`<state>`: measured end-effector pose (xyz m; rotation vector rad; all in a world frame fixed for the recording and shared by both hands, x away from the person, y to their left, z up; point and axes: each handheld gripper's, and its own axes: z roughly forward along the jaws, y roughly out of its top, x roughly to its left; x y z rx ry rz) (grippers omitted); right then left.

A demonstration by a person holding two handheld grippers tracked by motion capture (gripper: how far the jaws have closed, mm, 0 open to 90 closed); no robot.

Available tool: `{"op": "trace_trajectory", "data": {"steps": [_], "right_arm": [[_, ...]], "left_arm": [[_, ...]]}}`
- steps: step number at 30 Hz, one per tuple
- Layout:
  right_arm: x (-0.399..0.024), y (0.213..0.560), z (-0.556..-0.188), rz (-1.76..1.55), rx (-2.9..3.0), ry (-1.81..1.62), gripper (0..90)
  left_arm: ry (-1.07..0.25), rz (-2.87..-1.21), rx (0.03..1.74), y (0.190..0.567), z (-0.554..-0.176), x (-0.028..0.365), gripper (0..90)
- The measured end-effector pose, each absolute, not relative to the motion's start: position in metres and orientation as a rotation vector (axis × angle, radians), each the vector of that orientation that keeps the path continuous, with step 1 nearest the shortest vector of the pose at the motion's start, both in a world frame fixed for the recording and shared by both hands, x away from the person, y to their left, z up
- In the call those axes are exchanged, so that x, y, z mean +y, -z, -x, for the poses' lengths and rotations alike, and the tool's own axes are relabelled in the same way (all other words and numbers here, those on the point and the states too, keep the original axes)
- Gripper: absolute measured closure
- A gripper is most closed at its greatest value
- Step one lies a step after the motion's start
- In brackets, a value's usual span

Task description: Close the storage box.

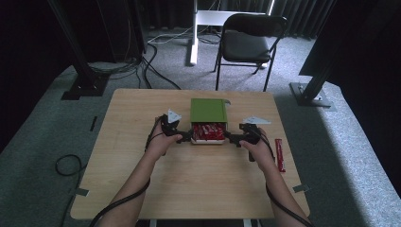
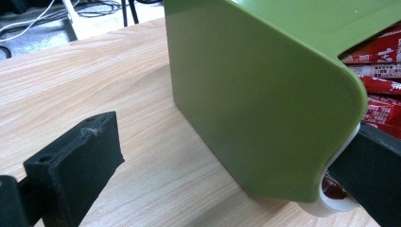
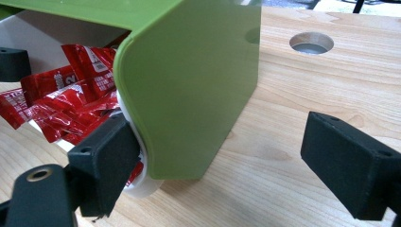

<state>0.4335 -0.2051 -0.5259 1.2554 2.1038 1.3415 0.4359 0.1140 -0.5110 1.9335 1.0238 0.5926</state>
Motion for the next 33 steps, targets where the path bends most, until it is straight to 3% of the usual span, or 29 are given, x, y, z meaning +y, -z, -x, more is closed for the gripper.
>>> {"op": "trace_trajectory", "data": {"steps": [20, 33], "right_arm": [[-0.204, 0.526, -0.437, -1.252, 2.100, -1.330, 13.1], [-0.207, 0.525, -0.426, -1.232, 2.077, -1.377, 13.0]], "left_arm": [[-0.603, -1.953, 1.020, 0.512, -0.439, 0.112, 0.9], [-0.539, -1.942, 1.006, 0.516, -0.425, 0.113, 0.9]]}}
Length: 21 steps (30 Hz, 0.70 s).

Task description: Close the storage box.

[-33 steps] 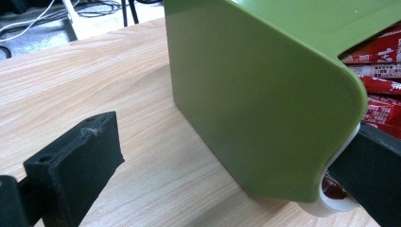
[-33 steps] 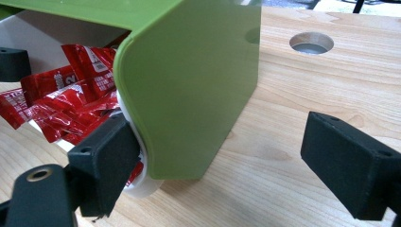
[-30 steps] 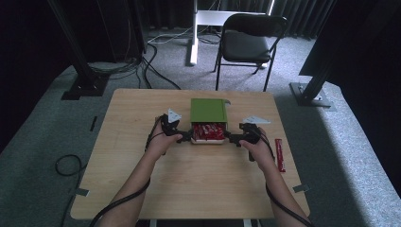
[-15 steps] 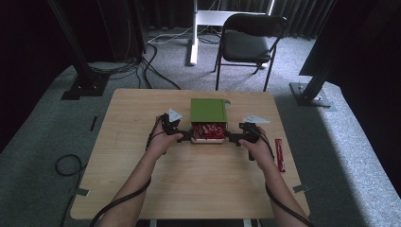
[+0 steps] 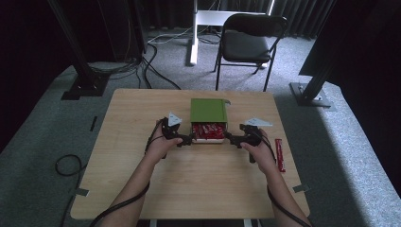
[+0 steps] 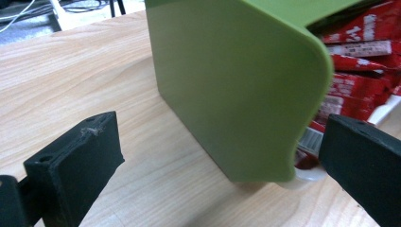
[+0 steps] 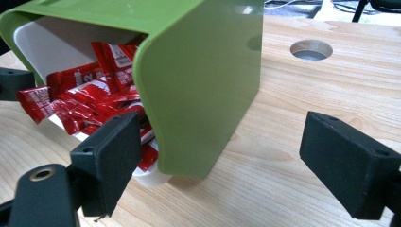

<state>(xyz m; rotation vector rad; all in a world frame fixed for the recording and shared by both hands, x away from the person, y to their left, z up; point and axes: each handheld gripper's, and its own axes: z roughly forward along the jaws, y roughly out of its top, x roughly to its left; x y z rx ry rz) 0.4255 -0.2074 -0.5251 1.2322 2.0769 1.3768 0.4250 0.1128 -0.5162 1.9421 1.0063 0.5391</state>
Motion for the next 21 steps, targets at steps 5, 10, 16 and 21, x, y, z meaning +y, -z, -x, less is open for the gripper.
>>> {"op": "trace_trajectory", "data": {"steps": [5, 10, 16, 21], "right_arm": [[-0.208, 0.522, -0.422, -1.238, 2.059, -1.406, 12.9], [-0.211, 0.522, -0.419, -1.246, 2.039, -1.394, 13.0], [-0.216, 0.521, -0.414, -1.247, 2.033, -1.378, 13.0], [-0.221, 0.519, -0.409, -1.242, 2.032, -1.367, 13.0]], "left_arm": [[-0.527, -1.939, 1.015, 0.518, -0.419, 0.116, 0.9], [-0.532, -1.921, 1.010, 0.511, -0.411, 0.119, 0.9], [-0.551, -1.925, 1.016, 0.507, -0.402, 0.127, 0.9], [-0.563, -1.923, 1.042, 0.509, -0.397, 0.137, 0.9]]}}
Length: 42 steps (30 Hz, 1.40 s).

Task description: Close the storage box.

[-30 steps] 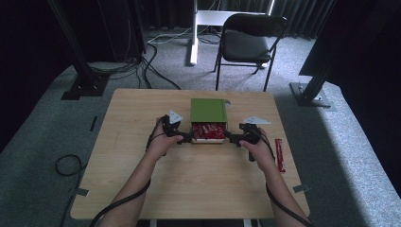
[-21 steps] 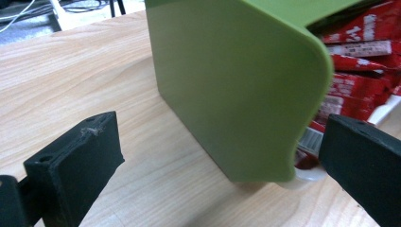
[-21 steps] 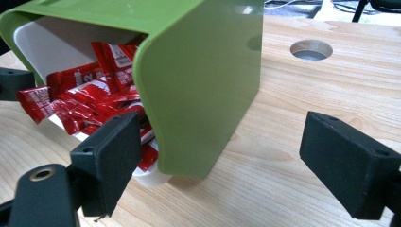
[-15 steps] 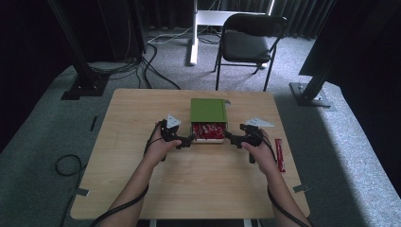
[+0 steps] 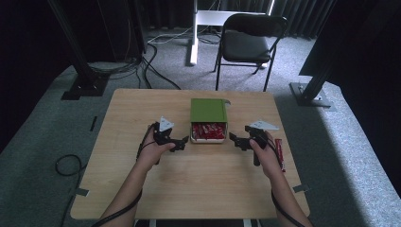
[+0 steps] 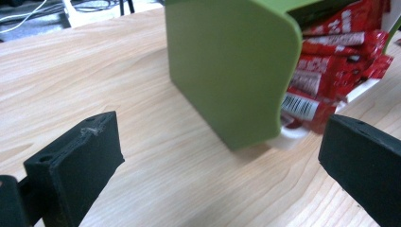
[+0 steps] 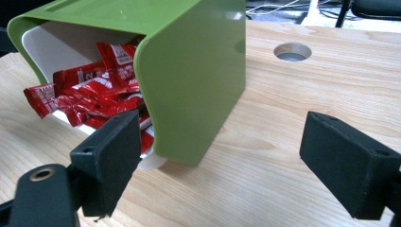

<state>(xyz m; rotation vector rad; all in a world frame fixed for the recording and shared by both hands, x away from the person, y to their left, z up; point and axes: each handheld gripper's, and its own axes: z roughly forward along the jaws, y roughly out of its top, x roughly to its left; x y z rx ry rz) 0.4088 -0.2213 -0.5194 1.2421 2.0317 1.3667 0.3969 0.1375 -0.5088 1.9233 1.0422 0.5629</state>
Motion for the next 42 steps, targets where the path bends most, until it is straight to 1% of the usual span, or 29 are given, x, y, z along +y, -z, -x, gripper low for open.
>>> {"op": "trace_trajectory", "data": {"steps": [15, 27, 42], "right_arm": [[-0.240, 0.526, -0.393, -1.263, 2.027, -1.295, 13.0], [-0.253, 0.541, -0.378, -1.294, 2.026, -1.265, 13.0], [-0.265, 0.561, -0.354, -1.283, 2.073, -1.191, 13.0]], "left_arm": [[-0.582, -1.892, 1.125, 0.517, -0.382, 0.168, 0.9], [-0.596, -1.871, 1.168, 0.524, -0.367, 0.187, 0.9], [-0.599, -1.849, 1.272, 0.543, -0.346, 0.213, 0.9]]}}
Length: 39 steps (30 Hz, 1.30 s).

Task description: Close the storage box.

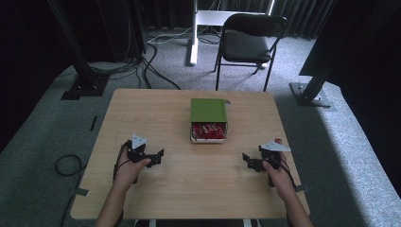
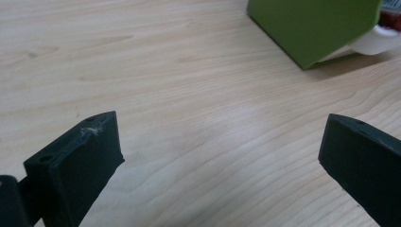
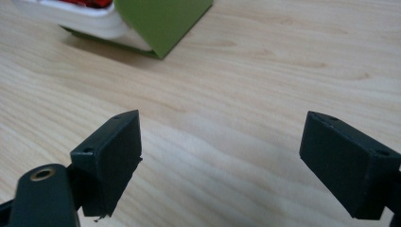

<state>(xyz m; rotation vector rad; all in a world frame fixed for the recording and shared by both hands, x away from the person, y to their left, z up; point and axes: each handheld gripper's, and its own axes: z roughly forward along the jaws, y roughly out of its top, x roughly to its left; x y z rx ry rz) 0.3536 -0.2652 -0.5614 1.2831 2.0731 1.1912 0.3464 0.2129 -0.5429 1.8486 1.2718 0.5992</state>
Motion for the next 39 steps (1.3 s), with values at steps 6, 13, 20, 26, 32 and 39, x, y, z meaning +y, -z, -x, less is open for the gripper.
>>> {"op": "trace_trajectory", "data": {"steps": [6, 13, 20, 26, 32, 39], "right_arm": [[-0.268, 0.568, -0.343, -1.277, 2.085, -1.171, 13.0], [-0.270, 0.571, -0.336, -1.288, 2.067, -1.142, 13.0], [-0.273, 0.572, -0.327, -1.291, 2.056, -1.128, 13.0], [-0.273, 0.576, -0.321, -1.310, 2.079, -1.097, 13.1], [-0.270, 0.577, -0.315, -1.285, 2.124, -1.054, 13.1], [-0.266, 0.579, -0.313, -1.285, 2.159, -0.983, 13.1]], "left_arm": [[-0.609, -1.833, 1.333, 0.550, -0.338, 0.227, 1.0], [-0.625, -1.835, 1.396, 0.558, -0.331, 0.244, 0.9], [-0.661, -1.819, 1.470, 0.561, -0.323, 0.260, 1.0], [-0.694, -1.817, 1.527, 0.567, -0.315, 0.271, 0.9], [-0.733, -1.827, 1.561, 0.569, -0.307, 0.278, 0.9], [-0.727, -1.803, 1.603, 0.569, -0.299, 0.283, 0.9]]}}
